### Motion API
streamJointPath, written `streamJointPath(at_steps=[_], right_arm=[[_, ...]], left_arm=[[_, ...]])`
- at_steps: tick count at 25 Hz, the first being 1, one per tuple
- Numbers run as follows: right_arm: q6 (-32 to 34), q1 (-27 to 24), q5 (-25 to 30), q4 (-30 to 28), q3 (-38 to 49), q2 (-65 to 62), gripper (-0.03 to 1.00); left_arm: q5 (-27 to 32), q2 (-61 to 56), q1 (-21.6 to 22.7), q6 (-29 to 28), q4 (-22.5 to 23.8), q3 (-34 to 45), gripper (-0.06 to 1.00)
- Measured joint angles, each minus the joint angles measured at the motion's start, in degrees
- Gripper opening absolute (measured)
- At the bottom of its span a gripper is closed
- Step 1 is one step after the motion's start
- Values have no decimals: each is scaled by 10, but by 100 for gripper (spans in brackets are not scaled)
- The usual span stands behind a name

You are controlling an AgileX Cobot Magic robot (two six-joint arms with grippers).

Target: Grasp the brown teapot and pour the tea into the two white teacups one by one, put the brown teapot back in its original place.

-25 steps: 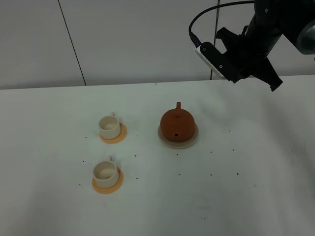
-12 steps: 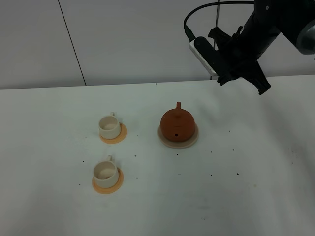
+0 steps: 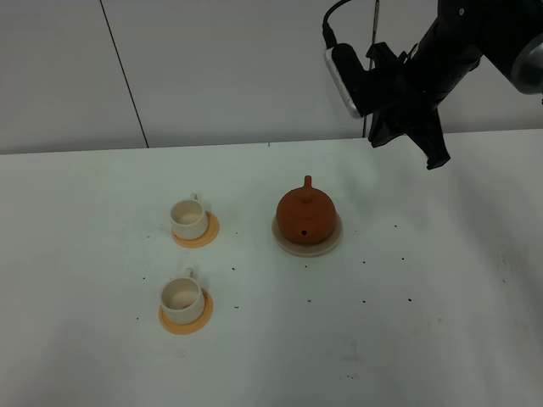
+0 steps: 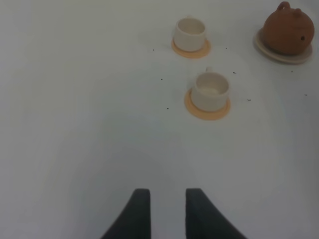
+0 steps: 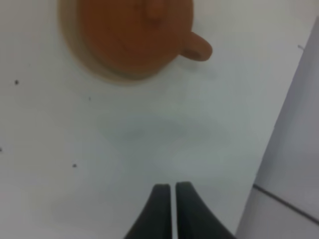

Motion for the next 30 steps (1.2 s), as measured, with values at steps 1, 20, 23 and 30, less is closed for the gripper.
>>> streamJointPath(at_steps=[1,20,23,30], right_arm=[[9,0,0,0,0,-1,0],[162,0,0,12,0,-2,2],[167,0,0,12,0,-2,2],[222,0,-20,55,0,-2,2]], left_arm=[[0,0,0,0,0,0,24],[0,0,0,0,0,0,24],[0,0,0,0,0,0,24],[0,0,0,0,0,0,24]])
